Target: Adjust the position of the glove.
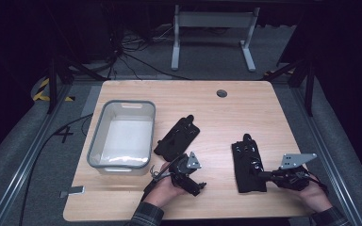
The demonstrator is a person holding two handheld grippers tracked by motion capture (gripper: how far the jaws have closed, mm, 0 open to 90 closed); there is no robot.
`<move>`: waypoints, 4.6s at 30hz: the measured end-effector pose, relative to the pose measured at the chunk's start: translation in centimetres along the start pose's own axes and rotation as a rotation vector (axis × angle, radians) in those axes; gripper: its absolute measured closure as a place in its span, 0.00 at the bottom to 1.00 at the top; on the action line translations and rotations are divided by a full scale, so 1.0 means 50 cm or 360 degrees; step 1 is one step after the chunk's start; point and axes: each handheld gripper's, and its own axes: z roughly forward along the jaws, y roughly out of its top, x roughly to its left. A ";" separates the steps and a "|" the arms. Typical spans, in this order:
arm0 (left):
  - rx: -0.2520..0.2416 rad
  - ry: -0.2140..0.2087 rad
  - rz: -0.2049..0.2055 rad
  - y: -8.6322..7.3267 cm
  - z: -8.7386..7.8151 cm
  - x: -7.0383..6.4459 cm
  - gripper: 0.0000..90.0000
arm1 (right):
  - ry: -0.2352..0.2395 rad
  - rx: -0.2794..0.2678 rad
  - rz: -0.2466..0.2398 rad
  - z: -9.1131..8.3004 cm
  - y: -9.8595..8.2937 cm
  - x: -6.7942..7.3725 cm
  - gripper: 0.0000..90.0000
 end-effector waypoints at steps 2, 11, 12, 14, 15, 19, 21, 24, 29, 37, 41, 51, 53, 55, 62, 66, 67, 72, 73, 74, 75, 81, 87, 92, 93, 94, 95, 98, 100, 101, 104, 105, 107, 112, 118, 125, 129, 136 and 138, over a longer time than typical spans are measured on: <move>0.0000 0.0000 0.0000 0.000 0.000 0.000 0.00 | -0.0030 -0.0016 0.0017 -0.004 0.000 -0.016 0.93; -0.0002 -0.0002 0.0002 0.000 0.000 0.000 0.00 | -0.0158 -0.0058 0.0130 -0.014 -0.012 -0.085 0.71; -0.0002 -0.0002 0.0002 0.000 0.000 0.000 0.00 | -0.0174 -0.0060 0.0142 -0.015 -0.015 -0.093 0.66; -0.0002 -0.0001 0.0002 0.000 0.000 0.000 0.00 | -0.0216 -0.0062 0.0154 -0.015 -0.022 -0.106 0.56; -0.0002 -0.0001 0.0002 0.000 0.000 0.000 0.00 | -0.0243 -0.0060 0.0165 -0.014 -0.026 -0.113 0.51; -0.0003 0.0001 0.0002 0.000 0.001 0.000 0.00 | -0.0307 -0.0066 0.0244 -0.007 -0.047 -0.140 0.33; -0.0003 0.0001 0.0002 0.000 0.001 0.000 0.00 | -0.0321 -0.0073 0.0266 -0.004 -0.054 -0.148 0.25; -0.0003 0.0005 -0.0003 0.001 0.001 -0.001 0.00 | -0.0396 -0.0091 0.0255 0.002 -0.058 -0.147 0.18; 0.0045 0.0024 -0.0019 0.012 -0.006 -0.004 0.08 | -0.0418 -0.0079 0.0253 0.011 -0.063 -0.147 0.15; 0.0050 0.0146 -0.0111 0.035 -0.027 0.000 0.50 | -0.0414 -0.0070 0.0248 0.012 -0.063 -0.146 0.13; 0.0053 0.0222 -0.0175 0.058 -0.039 0.017 0.74 | -0.0414 -0.0071 0.0248 0.012 -0.063 -0.146 0.13; 0.0058 0.0313 -0.0333 0.088 -0.044 0.072 1.00 | -0.0413 -0.0070 0.0249 0.012 -0.063 -0.146 0.13; 0.0041 0.0340 -0.0356 0.095 -0.044 0.081 1.00 | -0.0410 -0.0070 0.0244 0.012 -0.063 -0.146 0.13; 0.0035 0.0361 -0.0382 0.100 -0.041 0.091 1.00 | -0.0410 -0.0070 0.0244 0.012 -0.063 -0.146 0.13; 0.0011 0.0425 -0.0429 0.126 -0.023 0.122 0.99 | -0.0406 -0.0069 0.0240 0.012 -0.063 -0.146 0.13; -0.0012 0.0458 -0.0469 0.136 -0.014 0.143 0.99 | -0.0403 -0.0068 0.0236 0.012 -0.063 -0.146 0.13; 0.0003 0.0468 -0.0472 0.136 -0.011 0.148 0.99 | -0.0402 -0.0068 0.0236 0.012 -0.063 -0.145 0.13; 0.0047 0.0484 -0.0513 0.130 0.014 0.170 0.99 | -0.0397 -0.0069 0.0236 0.012 -0.063 -0.145 0.13; 0.0063 0.0483 -0.0521 0.128 0.019 0.174 0.99 | -0.0397 -0.0069 0.0235 0.012 -0.063 -0.145 0.13; 0.0088 0.0503 -0.0513 0.126 0.025 0.176 0.99 | -0.0397 -0.0069 0.0235 0.012 -0.063 -0.145 0.13; 0.0111 0.0512 -0.0509 0.123 0.030 0.178 0.99 | -0.0396 -0.0069 0.0235 0.012 -0.063 -0.145 0.13; 0.0123 0.0481 -0.0516 0.118 0.041 0.180 1.00 | -0.0390 -0.0069 0.0228 0.012 -0.063 -0.144 0.13; 0.0119 0.0383 -0.0478 0.127 0.049 0.163 1.00 | -0.0389 -0.0070 0.0227 0.012 -0.063 -0.144 0.13; 0.0096 0.0292 -0.0444 0.140 0.063 0.141 1.00 | -0.0388 -0.0070 0.0226 0.012 -0.063 -0.144 0.13; 0.0096 0.0275 -0.0439 0.143 0.067 0.135 1.00 | -0.0389 -0.0070 0.0227 0.012 -0.063 -0.144 0.13; 0.0094 0.0254 -0.0428 0.147 0.070 0.129 1.00 | -0.0388 -0.0070 0.0227 0.012 -0.063 -0.144 0.13; 0.0093 0.0240 -0.0412 0.150 0.074 0.124 1.00 | -0.0389 -0.0070 0.0226 0.012 -0.063 -0.144 0.13; 0.0085 0.0209 -0.0391 0.160 0.084 0.109 1.00 | -0.0388 -0.0070 0.0226 0.012 -0.063 -0.144 0.13; 0.0081 0.0191 -0.0377 0.165 0.089 0.101 1.00 | -0.0388 -0.0070 0.0226 0.012 -0.063 -0.144 0.13; 0.0091 0.0163 -0.0370 0.167 0.090 0.098 1.00 | -0.0389 -0.0070 0.0227 0.012 -0.063 -0.144 0.13; 0.0063 0.0155 -0.0360 0.174 0.100 0.085 1.00 | -0.0388 -0.0070 0.0227 0.012 -0.063 -0.144 0.13; 0.0070 0.0147 -0.0348 0.177 0.102 0.082 1.00 | -0.0388 -0.0070 0.0227 0.012 -0.063 -0.144 0.13; 0.0062 0.0137 -0.0337 0.182 0.108 0.073 1.00 | -0.0388 -0.0070 0.0226 0.012 -0.063 -0.144 0.13; 0.0045 0.0116 -0.0323 0.190 0.117 0.058 1.00 | -0.0388 -0.0070 0.0226 0.012 -0.063 -0.144 0.13; 0.0044 0.0121 -0.0327 0.190 0.098 0.065 1.00 | -0.0388 -0.0070 0.0226 0.012 -0.063 -0.144 0.13; 0.0011 0.0207 -0.0366 0.175 0.054 0.094 1.00 | -0.0388 -0.0069 0.0226 0.012 -0.063 -0.144 0.13; 0.0006 0.0276 -0.0437 0.154 0.030 0.122 1.00 | -0.0389 -0.0068 0.0225 0.012 -0.063 -0.144 0.13; 0.0026 0.0313 -0.0507 0.130 0.019 0.148 1.00 | -0.0389 -0.0068 0.0225 0.012 -0.063 -0.144 0.13; 0.0050 0.0306 -0.0504 0.128 0.022 0.149 1.00 | -0.0388 -0.0069 0.0226 0.012 -0.063 -0.144 0.13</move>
